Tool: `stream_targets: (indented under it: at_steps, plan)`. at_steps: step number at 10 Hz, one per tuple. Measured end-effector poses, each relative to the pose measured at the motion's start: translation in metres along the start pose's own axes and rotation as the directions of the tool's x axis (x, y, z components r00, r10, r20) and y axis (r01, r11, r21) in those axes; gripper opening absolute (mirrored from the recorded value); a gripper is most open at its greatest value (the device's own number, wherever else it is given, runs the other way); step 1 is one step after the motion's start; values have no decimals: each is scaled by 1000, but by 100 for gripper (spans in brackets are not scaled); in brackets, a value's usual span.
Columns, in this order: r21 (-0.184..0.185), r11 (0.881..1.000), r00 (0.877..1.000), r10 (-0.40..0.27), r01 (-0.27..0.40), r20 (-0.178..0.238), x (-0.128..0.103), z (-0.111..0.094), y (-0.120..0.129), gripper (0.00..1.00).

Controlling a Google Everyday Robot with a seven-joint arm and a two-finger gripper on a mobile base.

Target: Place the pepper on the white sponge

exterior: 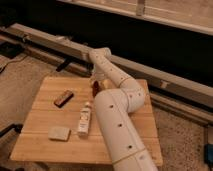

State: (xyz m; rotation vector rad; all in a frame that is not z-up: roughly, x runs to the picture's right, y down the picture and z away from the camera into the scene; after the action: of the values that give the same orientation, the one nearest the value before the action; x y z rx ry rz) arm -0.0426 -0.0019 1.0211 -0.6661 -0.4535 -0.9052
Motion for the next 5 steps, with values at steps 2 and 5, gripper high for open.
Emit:
stream_targets:
  at_steps: [2, 5]
  plan:
    - [-1, 999, 999, -32, 32, 0, -6, 9, -8, 80]
    - [14, 999, 999, -48, 48, -14, -13, -9, -2, 80]
